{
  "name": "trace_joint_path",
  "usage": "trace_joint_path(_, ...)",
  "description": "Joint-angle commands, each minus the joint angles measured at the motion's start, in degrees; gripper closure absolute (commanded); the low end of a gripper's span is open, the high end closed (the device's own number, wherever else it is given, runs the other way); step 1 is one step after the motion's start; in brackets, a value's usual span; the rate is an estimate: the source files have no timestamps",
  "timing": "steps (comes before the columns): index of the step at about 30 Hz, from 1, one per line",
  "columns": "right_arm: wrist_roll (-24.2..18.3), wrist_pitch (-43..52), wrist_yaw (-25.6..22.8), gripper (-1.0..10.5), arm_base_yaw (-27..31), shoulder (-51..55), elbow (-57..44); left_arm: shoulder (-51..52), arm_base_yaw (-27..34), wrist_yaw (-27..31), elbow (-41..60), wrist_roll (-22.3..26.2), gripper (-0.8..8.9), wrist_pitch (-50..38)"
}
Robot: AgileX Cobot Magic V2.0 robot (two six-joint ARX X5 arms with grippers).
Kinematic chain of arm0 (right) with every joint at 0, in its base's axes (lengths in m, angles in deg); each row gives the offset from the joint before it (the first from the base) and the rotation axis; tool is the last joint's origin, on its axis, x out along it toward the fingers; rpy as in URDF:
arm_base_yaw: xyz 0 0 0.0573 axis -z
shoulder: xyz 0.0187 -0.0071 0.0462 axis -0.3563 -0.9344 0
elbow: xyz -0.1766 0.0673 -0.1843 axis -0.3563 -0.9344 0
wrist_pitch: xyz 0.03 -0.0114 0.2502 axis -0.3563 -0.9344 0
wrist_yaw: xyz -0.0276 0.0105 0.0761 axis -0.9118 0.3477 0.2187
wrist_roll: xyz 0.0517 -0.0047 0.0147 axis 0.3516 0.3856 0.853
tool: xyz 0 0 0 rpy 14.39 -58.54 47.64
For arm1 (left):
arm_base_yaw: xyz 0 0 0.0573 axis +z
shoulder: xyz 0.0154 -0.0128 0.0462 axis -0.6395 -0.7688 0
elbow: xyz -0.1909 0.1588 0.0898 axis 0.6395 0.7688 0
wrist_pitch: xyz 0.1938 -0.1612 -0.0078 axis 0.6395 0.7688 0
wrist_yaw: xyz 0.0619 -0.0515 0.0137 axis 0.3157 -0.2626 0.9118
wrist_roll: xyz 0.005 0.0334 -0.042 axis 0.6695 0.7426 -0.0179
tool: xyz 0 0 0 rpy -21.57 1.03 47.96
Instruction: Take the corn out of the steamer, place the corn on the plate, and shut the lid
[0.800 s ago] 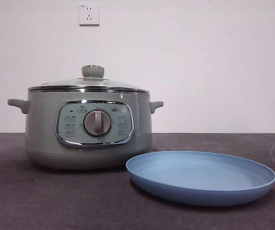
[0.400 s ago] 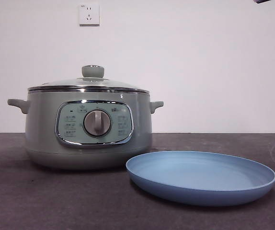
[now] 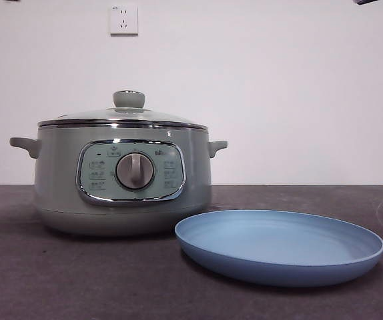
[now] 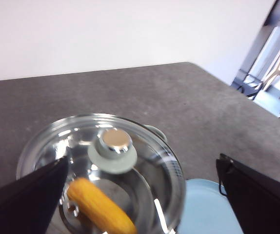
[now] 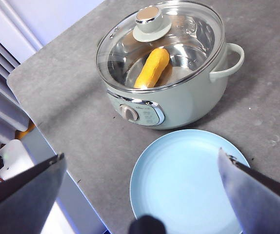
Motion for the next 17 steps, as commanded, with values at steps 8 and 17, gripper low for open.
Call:
trace_joint_path(8, 0.1, 0.1, -0.2, 3.4, -0.1, 0.0, 0.2, -17.6, -8.3, 10.1, -9.4, 6.6, 2.92, -4.0)
trace_joint_path(17, 0.2, 0.1, -0.2, 3.4, -0.1, 0.0, 0.2, -28.9, -13.5, 16.5, -11.4, 8.5, 2.92, -10.6)
